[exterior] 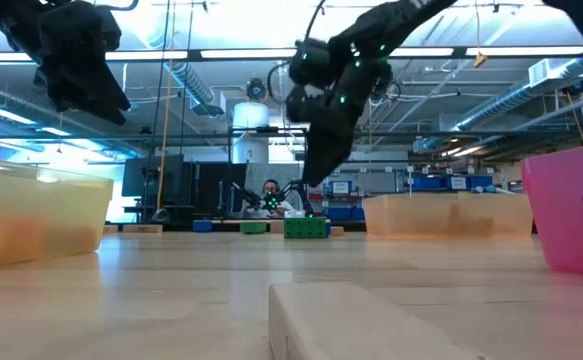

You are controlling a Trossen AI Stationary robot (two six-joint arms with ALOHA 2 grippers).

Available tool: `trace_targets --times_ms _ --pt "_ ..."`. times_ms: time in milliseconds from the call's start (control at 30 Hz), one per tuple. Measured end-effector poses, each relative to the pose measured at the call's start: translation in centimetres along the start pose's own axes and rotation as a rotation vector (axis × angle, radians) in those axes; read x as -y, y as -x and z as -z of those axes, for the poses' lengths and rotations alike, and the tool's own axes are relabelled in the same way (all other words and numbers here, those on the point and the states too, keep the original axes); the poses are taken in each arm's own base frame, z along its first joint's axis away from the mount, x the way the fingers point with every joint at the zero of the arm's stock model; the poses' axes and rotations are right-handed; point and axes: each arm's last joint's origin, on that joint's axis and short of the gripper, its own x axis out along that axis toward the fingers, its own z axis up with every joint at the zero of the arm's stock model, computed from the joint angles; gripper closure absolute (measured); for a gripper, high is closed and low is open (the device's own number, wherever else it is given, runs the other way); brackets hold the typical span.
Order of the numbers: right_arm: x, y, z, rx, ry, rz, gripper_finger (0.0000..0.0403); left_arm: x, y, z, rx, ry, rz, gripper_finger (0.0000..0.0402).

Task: Sort blocks by size
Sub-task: Put the large green piece into the yellow bin

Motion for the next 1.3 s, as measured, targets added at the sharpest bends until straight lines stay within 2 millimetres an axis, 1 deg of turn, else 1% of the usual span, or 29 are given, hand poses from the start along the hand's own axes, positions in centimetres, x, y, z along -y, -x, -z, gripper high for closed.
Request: trace_targets --times_ms 167,267,500,633,767,933,1100,1300 --pt "0.2 -2.4 0.5 -0.059 0.046 -0.005 0.0135 0.0 0.0 -0.1 0.006 0.007 0.004 0.0177" --pt "0.3 -3.4 0.8 -0.087 0.072 0.003 0.0135 0.0 0.0 -0.1 0.005 0.007 0.005 0.0177" --pt "0.4 -4.9 1.3 -0.133 0.077 0.023 0.0139 0.0 0.0 -0.1 0.005 0.009 0.005 0.0177" --pt "0.1 -5.1 1.5 -0.145 0.067 -0.024 0.0144 0.0 0.0 0.0 0.005 0.021 0.005 0.0177" --pt "-0.6 -5.1 1.6 -0.153 0.064 -0.095 0.0151 0.1 0.0 -0.1 0.004 0.022 0.007 0.0177" --pt "-0.8 -5.1 1.4 -0.144 0.064 -0.080 0.0155 0.1 0.0 0.0 0.003 0.023 0.008 0.0177" --pt "-0.8 -5.1 1.4 -0.143 -0.018 -0.074 0.0154 0.1 0.0 0.0 0.003 0.022 0.007 0.0177" --pt "-0.5 -5.1 1.4 -0.143 -0.020 -0.042 0.0158 0.0 0.0 0.0 0.002 0.022 0.007 0.0177"
